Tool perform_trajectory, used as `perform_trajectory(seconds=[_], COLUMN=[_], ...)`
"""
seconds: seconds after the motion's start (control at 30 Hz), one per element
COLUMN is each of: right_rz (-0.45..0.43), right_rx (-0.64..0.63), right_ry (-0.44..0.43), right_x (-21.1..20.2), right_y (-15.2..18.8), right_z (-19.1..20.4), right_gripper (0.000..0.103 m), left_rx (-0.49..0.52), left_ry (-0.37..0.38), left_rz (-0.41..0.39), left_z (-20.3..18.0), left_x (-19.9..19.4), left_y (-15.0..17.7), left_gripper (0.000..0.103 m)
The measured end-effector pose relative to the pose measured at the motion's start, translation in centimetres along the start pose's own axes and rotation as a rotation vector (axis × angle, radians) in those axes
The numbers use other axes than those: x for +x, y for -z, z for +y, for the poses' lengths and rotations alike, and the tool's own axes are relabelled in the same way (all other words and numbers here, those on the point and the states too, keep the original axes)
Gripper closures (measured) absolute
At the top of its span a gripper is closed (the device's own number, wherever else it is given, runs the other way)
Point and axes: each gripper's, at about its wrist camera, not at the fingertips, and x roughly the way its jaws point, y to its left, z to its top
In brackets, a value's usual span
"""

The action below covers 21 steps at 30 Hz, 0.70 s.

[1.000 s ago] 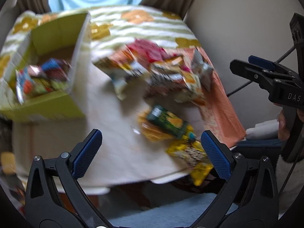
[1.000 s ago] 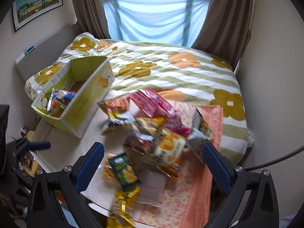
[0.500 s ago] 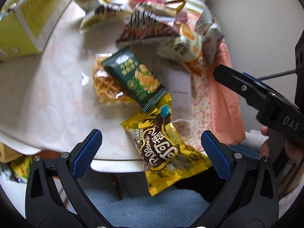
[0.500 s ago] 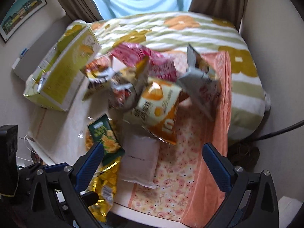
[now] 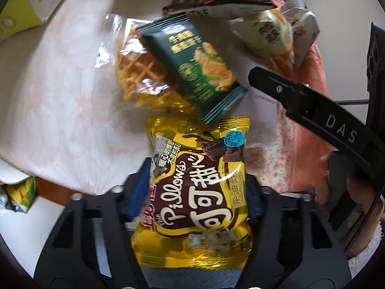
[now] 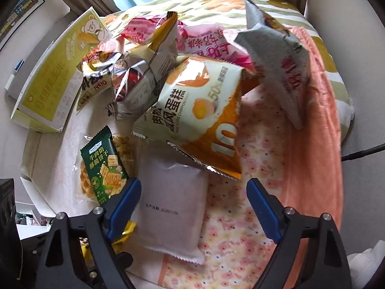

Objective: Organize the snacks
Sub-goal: 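Grasp the yellow Pillows bag with the left tool while the right tool grasps the white sachet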

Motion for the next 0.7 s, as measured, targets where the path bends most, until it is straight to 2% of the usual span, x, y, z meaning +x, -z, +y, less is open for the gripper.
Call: perform_trajectory(seconds=[0.13,0.43,0.57,0.7], right_rz=[0.010,0.030,0.036,0.023], right_rx=[0.003,0.009,-0.025,-0.073], right_ry=[-0.008,-0.022,0.015,0.063], right_x=[0.9,2.1,2.6,2.7], right_y=[-0.1,-0.3,-0.3,0.0], right_z=[0.4,1.2,2.5,3.5], right_gripper=[0.019,0.027,0.029,0.040], left_rx=[0.014,0.039,0.047,0.055], left_ry=[-0.012,-0.049,-0.062,-0.068], left_rz=[-0.020,-0.026,-0.030,-0.032], left_z=[0.0,0.1,0.8,1.1], left_x=[-0.1,-0.9,-1.7,-2.0], left_y=[0.4,0.6,0.3,0.3], left_gripper=[0.052,0.052,0.052,0.052])
